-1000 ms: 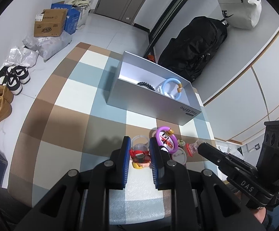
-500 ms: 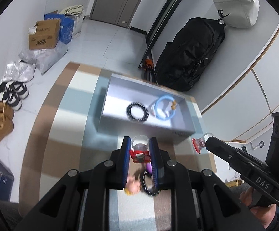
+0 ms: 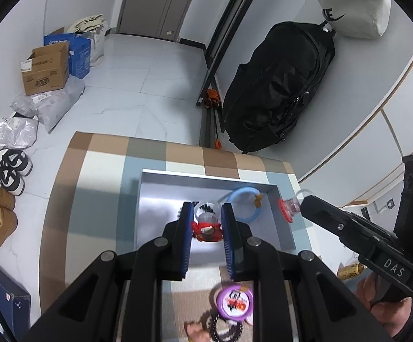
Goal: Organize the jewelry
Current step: 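Carry the red charm with the left tool while the right tool carries the red ring to the box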
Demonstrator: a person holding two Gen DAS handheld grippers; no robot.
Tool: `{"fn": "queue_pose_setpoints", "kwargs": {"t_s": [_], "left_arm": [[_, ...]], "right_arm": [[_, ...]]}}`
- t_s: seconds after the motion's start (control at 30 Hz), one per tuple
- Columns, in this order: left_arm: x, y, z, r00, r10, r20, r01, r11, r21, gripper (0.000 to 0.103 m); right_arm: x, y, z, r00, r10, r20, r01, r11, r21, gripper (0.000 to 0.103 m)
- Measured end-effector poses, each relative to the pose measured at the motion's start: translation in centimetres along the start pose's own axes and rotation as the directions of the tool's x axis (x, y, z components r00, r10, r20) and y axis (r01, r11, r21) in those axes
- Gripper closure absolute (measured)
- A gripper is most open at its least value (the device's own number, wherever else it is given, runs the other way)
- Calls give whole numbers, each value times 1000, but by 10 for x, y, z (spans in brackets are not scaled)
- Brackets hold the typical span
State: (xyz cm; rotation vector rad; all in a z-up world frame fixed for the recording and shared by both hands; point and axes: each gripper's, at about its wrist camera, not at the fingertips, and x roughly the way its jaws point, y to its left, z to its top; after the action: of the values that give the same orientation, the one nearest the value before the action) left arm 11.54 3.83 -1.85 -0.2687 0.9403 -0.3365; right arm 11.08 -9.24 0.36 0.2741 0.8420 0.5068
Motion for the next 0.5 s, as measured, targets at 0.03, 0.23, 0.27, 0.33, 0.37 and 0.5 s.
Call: {"fn": "queue_pose_setpoints", "kwargs": {"t_s": [0.03, 0.23, 0.27, 0.33, 0.37, 0.5], "left_arm": [[3, 1, 1, 1000, -7, -4, 7, 1000, -3, 88], [20, 9, 6, 999, -25, -34, 24, 999, -29, 88], [22, 9, 7, 999, -25, -39, 23, 999, -29, 88], [26, 10, 8, 998, -34, -48, 32, 999, -28, 88], [28, 11, 7, 998, -35, -54, 34, 999, -29, 88], [34, 13, 10, 995, -64, -71, 60, 997, -51, 88]], "right_arm": [[5, -2, 3, 1000, 0, -4, 0, 1000, 3, 98], [30, -20, 7, 999, 5, -39, -2, 998, 63, 98], [34, -23, 6, 999, 6, -44, -2, 997, 73, 98], [40, -28, 5, 998, 11, -54, -5, 995, 99, 98], [41, -30, 4, 998, 11, -55, -5, 994, 108, 98], [48, -37, 5, 998, 11, -61, -2, 990, 140, 98]]}}
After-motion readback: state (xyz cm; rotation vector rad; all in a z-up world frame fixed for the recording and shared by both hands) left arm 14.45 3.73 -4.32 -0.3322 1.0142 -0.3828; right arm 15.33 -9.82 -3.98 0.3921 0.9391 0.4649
